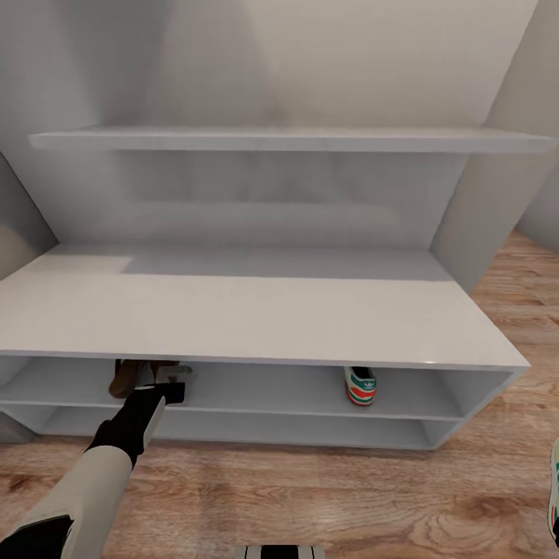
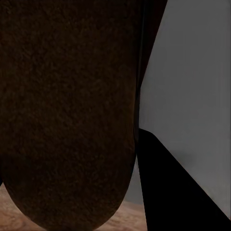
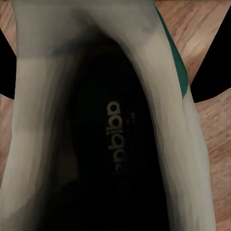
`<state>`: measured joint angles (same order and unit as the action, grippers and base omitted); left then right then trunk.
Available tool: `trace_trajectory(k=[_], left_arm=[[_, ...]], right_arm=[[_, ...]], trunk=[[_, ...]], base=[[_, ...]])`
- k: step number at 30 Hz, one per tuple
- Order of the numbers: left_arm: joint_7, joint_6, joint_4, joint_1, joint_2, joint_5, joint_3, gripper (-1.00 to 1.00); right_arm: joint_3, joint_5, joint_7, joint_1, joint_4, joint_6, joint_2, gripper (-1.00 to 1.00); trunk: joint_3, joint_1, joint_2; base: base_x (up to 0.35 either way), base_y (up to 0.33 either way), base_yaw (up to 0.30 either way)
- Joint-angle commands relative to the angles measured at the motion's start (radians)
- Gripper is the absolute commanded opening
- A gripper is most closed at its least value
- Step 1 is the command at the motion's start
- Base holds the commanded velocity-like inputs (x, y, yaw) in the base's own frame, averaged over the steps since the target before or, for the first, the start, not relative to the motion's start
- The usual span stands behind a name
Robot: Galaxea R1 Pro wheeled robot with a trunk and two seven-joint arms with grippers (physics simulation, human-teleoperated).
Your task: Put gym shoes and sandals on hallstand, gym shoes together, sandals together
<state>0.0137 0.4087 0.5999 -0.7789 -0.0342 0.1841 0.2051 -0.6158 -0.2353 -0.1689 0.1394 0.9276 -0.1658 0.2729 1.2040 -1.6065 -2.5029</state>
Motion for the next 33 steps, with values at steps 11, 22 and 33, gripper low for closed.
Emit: trace_trajectory(k=[11,22,33], left_arm=[[-0.003,0.005,0.001,0.0,0.0,0.011,0.002,1.0],[-0.001,0.007,0.001,-0.002,-0.001,0.011,0.002,1.0],[-0.001,0.006,0.001,-0.002,-0.001,0.011,0.002,1.0]], right_arm=[[0.001,-0.009,-0.004,0.0,0.002,-0.004,0.0,-1.0],[0.001,-0.009,-0.004,0.0,0.002,-0.004,0.0,-1.0],[0.001,-0.009,-0.004,0.0,0.002,-0.004,0.0,-1.0]], trunk=[[0.001,0.0,0.0],[0.001,0.0,0.0],[0.001,0.0,0.0]], base=[[0.0,0.021,0.0],[0.0,0.0,0.0],[0.0,0.0,0.0]])
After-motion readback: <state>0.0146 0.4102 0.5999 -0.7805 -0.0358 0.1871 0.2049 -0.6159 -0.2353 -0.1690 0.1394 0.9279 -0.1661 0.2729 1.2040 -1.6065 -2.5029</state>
